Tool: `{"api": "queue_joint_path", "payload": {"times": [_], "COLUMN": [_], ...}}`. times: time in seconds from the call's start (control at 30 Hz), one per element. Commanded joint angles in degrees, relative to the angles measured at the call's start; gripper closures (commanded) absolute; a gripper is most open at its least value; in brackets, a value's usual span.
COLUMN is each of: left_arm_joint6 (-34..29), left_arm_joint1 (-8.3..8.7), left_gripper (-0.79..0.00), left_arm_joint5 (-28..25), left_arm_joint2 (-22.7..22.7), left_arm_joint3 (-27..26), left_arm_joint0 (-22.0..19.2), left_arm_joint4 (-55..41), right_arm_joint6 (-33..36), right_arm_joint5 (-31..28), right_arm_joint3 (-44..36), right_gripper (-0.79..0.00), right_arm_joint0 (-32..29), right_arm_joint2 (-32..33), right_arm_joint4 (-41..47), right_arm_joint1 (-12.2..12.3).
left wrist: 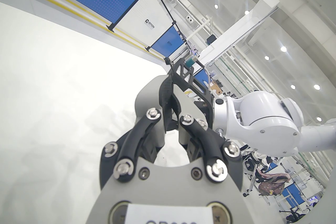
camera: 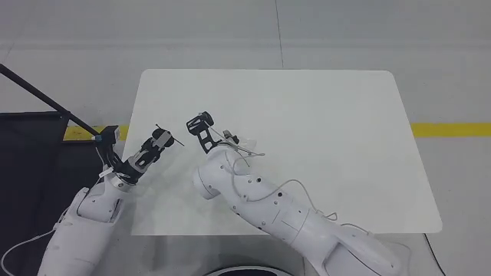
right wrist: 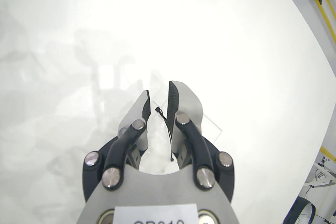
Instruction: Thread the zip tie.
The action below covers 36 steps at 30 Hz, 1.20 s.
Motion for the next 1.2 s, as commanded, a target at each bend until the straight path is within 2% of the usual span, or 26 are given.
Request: {"api": "queue_joint_path", "payload": {"times": [0.0,0.43,0.7,0.83,1.0,1.17], "left_arm_joint6": [0.00,0.00,0.00,0.00,0.00,0.00], "left_arm_joint1": [0.00,0.00,0.00,0.00,0.00,0.00], "left_gripper": [0.000,0.000,0.000,0.000,0.000,0.000], "left_arm_joint5": [0.00,0.00,0.00,0.00,0.00,0.00], "left_arm_joint2": [0.00,0.00,0.00,0.00,0.00,0.00], "left_arm_joint3": [0.00,0.00,0.00,0.00,0.00,0.00], "left_arm_joint0": [0.00,0.00,0.00,0.00,0.00,0.00], "left_arm_joint4": [0.00,0.00,0.00,0.00,0.00,0.00], "right_arm_joint6": [0.58,2.96,3.07,2.87,2.54,3.72], "right_arm_joint5": [0.19,1.15,-0.19,-3.71,-11.41,-17.16], "right_arm_joint3": [0.17,-1.69,-3.96,-7.03,-11.28,-11.82], "right_gripper": [-0.111,-0.080,-0.102,-0.123,-0.135,-0.166], "right_arm_joint0": [-0.28,-2.93,-5.20,-7.16,-10.16,-11.18], "right_arm_joint2": [0.18,2.43,5.92,9.83,14.97,17.84], "right_arm_joint4": [-1.20,-8.87,-11.87,-12.39,-12.02,-12.12], "right_arm_joint1": [-0.32,-1.70,-1.77,-0.78,0.77,1.41]}}
